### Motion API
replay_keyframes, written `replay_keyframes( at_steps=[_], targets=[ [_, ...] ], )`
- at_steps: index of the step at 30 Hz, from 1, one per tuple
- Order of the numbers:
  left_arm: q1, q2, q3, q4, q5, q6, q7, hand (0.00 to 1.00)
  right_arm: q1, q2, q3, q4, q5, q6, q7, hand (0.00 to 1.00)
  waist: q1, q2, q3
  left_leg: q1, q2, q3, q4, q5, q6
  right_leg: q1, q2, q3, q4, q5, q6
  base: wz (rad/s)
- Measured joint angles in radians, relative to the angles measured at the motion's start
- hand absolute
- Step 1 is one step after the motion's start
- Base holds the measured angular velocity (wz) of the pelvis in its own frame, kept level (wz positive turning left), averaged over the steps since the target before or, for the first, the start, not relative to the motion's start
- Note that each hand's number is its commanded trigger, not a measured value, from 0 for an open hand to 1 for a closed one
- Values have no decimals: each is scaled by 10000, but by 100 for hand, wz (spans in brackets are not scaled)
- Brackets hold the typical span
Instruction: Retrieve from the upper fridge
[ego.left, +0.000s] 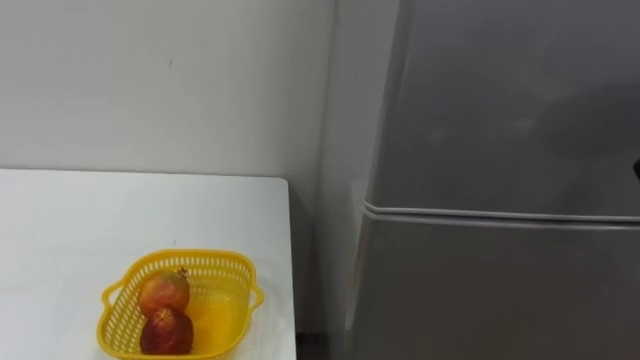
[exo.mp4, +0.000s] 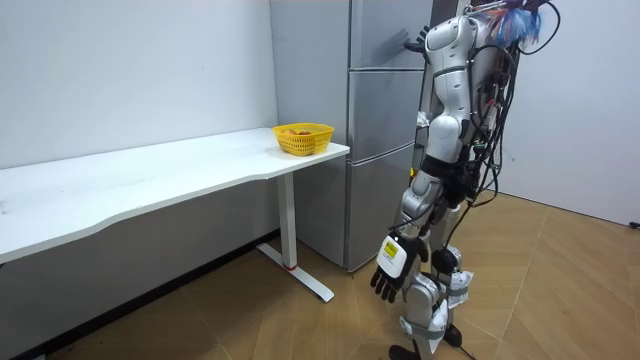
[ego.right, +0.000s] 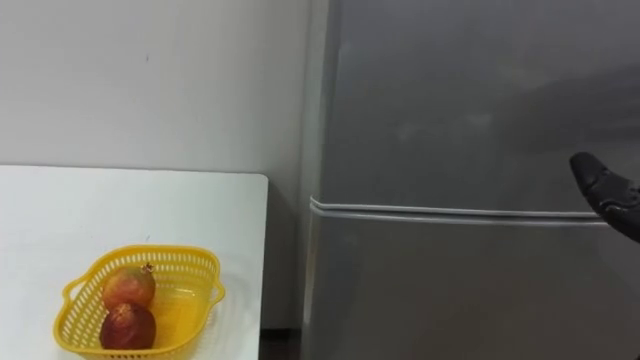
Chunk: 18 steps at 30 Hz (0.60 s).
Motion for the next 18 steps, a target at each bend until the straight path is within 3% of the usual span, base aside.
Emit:
replay_keyframes(
  at_steps=[7, 12, 18],
  targets=[
    [3, -5, 14, -1, 6, 35, 7, 0, 5, 0, -8, 85, 6, 20, -117, 0, -46, 68, -50, 35, 3, 71, 3, 0, 0, -5, -3, -5, 36, 1, -1, -1],
    [11, 0, 30, 14, 6, 55, 27, 0, 39, 0, -35, 66, -6, 20, -356, 0, -113, 18, -35, 99, 1, 106, 0, 0, 0, -2, -15, 11, 105, -5, -6, 0],
    [16, 8, 459, -80, -2, 26, 151, 0, 258, 0, -1017, 75, -11, -3, -783, 0, -354, -105, -24, -21, 5, 119, -3, -2, -2, -154, -20, 12, 122, 0, 1, 1]
  ],
)
